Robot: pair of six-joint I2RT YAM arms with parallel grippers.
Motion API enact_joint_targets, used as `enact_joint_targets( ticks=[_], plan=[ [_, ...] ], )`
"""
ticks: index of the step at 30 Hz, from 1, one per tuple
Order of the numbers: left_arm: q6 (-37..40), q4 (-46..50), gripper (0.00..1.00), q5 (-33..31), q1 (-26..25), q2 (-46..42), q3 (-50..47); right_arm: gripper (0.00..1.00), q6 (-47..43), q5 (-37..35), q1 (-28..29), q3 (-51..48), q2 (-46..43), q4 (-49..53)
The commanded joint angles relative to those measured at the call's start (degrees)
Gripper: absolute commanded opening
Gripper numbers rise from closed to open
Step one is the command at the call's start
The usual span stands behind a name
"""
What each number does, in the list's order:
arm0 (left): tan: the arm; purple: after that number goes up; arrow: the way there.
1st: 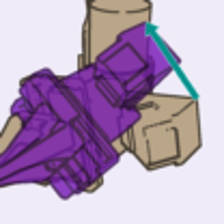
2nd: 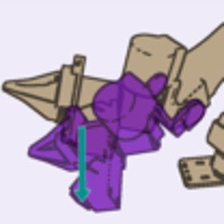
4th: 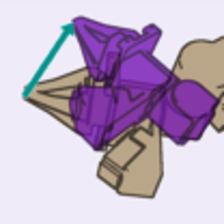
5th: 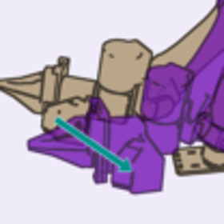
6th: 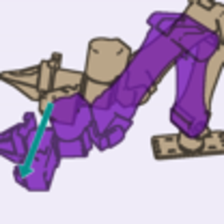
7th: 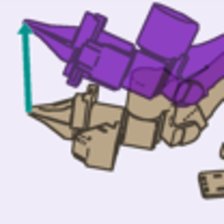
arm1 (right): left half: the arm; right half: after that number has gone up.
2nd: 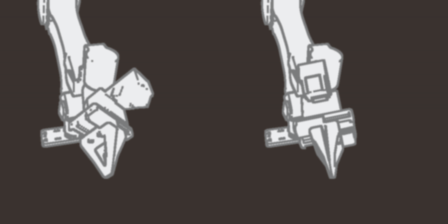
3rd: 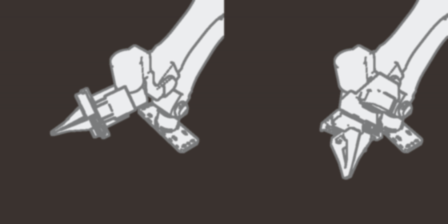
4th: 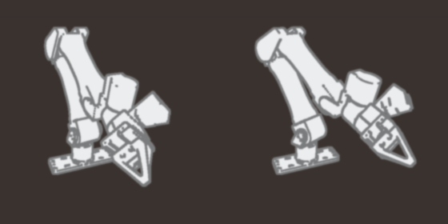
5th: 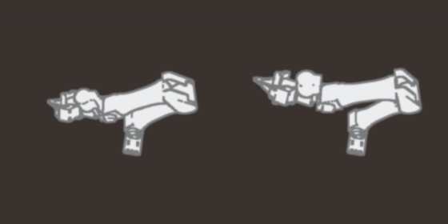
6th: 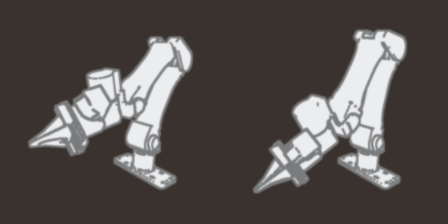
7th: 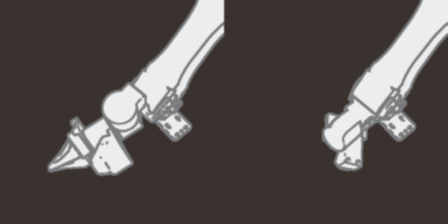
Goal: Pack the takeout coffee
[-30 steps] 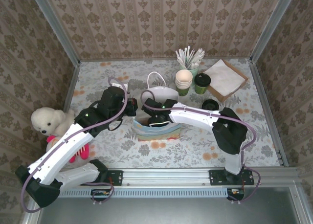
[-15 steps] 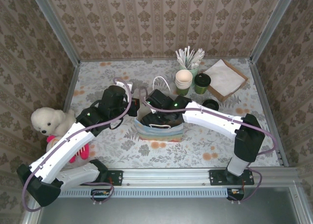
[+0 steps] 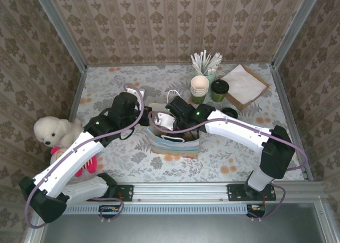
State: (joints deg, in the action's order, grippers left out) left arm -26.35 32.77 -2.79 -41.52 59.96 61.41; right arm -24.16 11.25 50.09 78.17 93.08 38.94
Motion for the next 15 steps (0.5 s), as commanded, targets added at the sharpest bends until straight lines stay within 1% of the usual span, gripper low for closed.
enact_joint_targets(
  ticks=[1, 3, 6, 8, 9, 15],
  plan=[
    [-0.4, 2.0, 0.00, -0.7, 0.4, 0.9, 2.1, 0.68, -10.9, 2.4, -0.7, 1.5, 0.9, 3.1],
    [-0.3, 2.9, 0.00, -0.6, 0.6, 1.4, 2.8, 0.52, -13.3, 1.2, -1.0, 0.7, 1.4, 2.1],
    [-0.5, 2.5, 0.00, -0.2, 0.6, 1.1, 2.5, 0.44, -15.4, 0.5, -1.5, 1.0, 2.6, 2.9],
    [-1.3, 1.3, 0.00, -0.3, 0.7, 0.5, 1.8, 0.34, -15.8, 0.7, -1.7, 1.9, 3.9, 4.7],
    [-2.0, 0.2, 0.00, -0.2, 0.7, 0.2, 1.2, 0.29, -15.7, 0.8, -1.6, 2.5, 4.6, 5.6],
    [-3.5, -2.3, 0.00, -0.1, 0.7, -1.3, -0.7, 0.10, -13.5, -1.2, -1.6, 4.8, 9.7, 9.5]
  ],
)
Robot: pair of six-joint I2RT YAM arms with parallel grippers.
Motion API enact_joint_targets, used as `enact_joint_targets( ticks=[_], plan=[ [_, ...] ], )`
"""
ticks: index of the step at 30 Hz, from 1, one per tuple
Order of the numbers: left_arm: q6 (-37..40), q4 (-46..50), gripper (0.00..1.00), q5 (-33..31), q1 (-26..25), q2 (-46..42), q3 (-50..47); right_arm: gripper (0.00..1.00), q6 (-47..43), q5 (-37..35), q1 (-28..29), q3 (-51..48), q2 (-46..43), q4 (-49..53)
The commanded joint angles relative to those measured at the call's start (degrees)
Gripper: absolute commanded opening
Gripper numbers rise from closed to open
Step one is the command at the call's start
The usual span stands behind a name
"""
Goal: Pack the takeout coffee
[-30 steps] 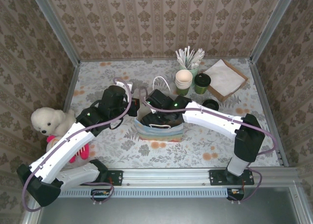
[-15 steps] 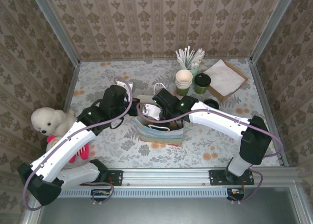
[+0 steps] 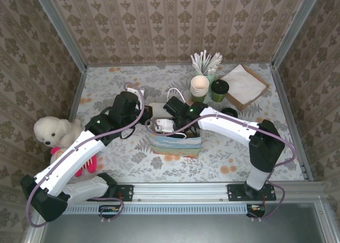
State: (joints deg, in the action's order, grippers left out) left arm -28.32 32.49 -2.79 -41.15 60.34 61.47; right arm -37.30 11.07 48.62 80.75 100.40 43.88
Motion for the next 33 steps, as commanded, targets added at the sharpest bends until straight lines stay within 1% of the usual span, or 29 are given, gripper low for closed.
enact_joint_targets(
  ticks=[1, 4, 6, 12, 15, 18, 22, 25, 28, 33],
  plan=[
    [-1.7, -2.2, 0.00, -0.1, 0.3, -1.9, -0.8, 0.08, -0.6, -1.6, -0.1, 2.4, 3.1, 5.1],
    [-1.6, -2.5, 0.00, -0.3, 0.3, -2.6, -1.3, 0.02, -1.3, -3.0, 0.0, 2.2, 4.8, 5.7],
    [-1.5, -2.7, 0.00, -0.4, 0.3, -3.1, -1.8, 0.00, -2.0, -3.3, -0.2, 1.7, 5.6, 5.3],
    [-0.7, -2.9, 0.00, -0.3, 0.4, -3.5, -2.5, 0.00, -4.1, -5.9, -0.1, -0.2, 7.6, 3.2],
    [0.2, -3.7, 0.00, 0.1, 0.4, -3.5, -2.6, 0.01, -4.3, -7.0, -0.1, 0.3, 7.8, 3.0],
    [0.9, -4.2, 0.00, 0.7, 0.4, -3.4, -2.7, 0.02, -4.6, -6.3, -0.1, 1.6, 6.5, 3.9],
    [0.9, -3.2, 0.00, 0.0, 0.5, -3.4, -2.5, 0.03, -7.0, -2.5, -0.1, 1.6, 2.6, 4.9],
    [0.8, -2.6, 0.00, -0.3, 0.5, -3.5, -2.6, 0.02, -8.7, -3.3, 0.0, -0.7, 0.9, 3.1],
    [0.5, -2.9, 0.00, 0.1, 0.5, -3.7, -2.7, 0.00, -9.4, -5.8, -0.1, -1.2, 3.1, 3.3],
    [0.9, -3.2, 0.00, 1.2, 0.6, -3.4, -2.4, 0.01, -8.7, -4.4, -0.7, -1.4, 7.0, 3.2]
  ],
)
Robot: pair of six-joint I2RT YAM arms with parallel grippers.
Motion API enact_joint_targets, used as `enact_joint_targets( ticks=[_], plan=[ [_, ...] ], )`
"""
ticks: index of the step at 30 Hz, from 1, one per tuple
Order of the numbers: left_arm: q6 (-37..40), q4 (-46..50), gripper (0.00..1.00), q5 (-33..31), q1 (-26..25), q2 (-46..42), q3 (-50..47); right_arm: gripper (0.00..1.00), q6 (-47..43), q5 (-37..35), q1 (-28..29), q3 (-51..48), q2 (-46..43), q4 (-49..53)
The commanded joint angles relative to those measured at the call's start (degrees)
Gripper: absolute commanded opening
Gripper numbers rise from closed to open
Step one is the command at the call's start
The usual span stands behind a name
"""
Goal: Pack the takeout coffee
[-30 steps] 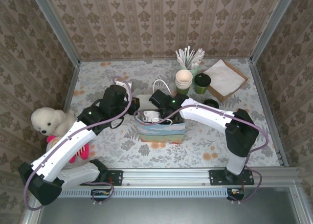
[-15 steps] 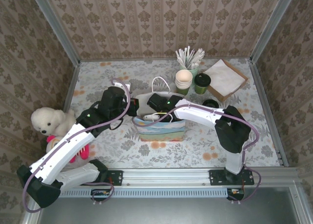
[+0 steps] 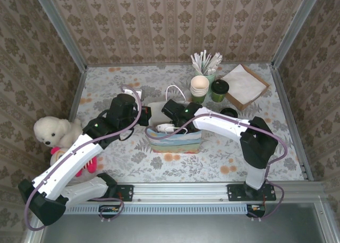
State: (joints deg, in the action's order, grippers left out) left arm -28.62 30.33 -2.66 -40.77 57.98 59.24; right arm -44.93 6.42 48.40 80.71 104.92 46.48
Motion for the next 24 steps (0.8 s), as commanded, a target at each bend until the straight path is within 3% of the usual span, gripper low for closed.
enact_joint_targets(
  ticks=[1, 11, 18, 24],
  plan=[
    [1.2, -1.0, 0.00, 1.2, 0.2, -0.9, -0.2, 0.01, -1.0, 0.4, -0.5, -1.3, 3.1, 0.6],
    [1.3, -0.9, 0.00, 1.8, 0.5, -0.8, -0.2, 0.04, -1.1, -1.8, -0.6, -1.3, 7.8, 1.1],
    [1.7, -0.4, 0.00, 1.5, 0.8, -1.2, -0.3, 0.12, -0.1, 0.9, -0.5, 1.5, 2.5, 0.6],
    [1.4, 0.5, 0.00, 0.6, 0.7, -1.4, -0.9, 0.12, 1.2, 2.6, -0.6, -0.9, -2.8, -3.7]
  ],
)
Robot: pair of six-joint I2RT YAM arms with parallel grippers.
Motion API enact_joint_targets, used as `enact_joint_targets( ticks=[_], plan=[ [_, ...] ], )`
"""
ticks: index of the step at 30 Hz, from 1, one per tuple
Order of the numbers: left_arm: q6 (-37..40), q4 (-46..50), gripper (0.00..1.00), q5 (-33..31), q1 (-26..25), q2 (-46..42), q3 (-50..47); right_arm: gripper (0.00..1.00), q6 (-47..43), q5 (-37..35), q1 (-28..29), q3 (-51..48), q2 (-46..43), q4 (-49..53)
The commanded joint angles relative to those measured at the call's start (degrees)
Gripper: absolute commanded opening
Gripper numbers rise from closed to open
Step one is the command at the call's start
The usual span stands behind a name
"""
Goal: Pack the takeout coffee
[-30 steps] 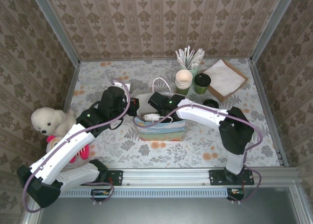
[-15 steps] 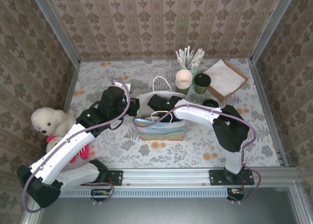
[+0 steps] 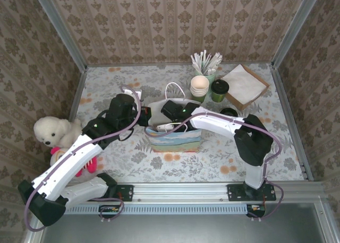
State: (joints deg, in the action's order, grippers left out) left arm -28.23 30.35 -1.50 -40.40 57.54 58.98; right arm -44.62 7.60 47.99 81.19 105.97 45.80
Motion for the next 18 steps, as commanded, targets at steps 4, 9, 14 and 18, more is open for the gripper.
enact_joint_targets(
  ticks=[4, 9, 14, 18],
  plan=[
    [0.9, 0.8, 0.00, 0.0, 0.4, -0.9, -0.1, 0.13, 0.6, -0.7, 0.1, -6.9, -3.8, -8.9],
    [-0.2, 1.4, 0.00, 0.2, 0.7, 0.0, 0.1, 0.12, 0.5, 0.9, 0.1, -6.6, -0.1, -7.3],
    [1.9, 2.6, 0.00, 1.0, 0.8, 0.8, 2.0, 0.15, -0.1, -0.5, 0.0, -4.9, 0.0, -5.6],
    [0.8, 1.6, 0.00, -0.1, 0.8, -0.7, 0.2, 0.21, 0.2, 2.6, 0.0, -2.4, -1.5, -2.7]
  ],
)
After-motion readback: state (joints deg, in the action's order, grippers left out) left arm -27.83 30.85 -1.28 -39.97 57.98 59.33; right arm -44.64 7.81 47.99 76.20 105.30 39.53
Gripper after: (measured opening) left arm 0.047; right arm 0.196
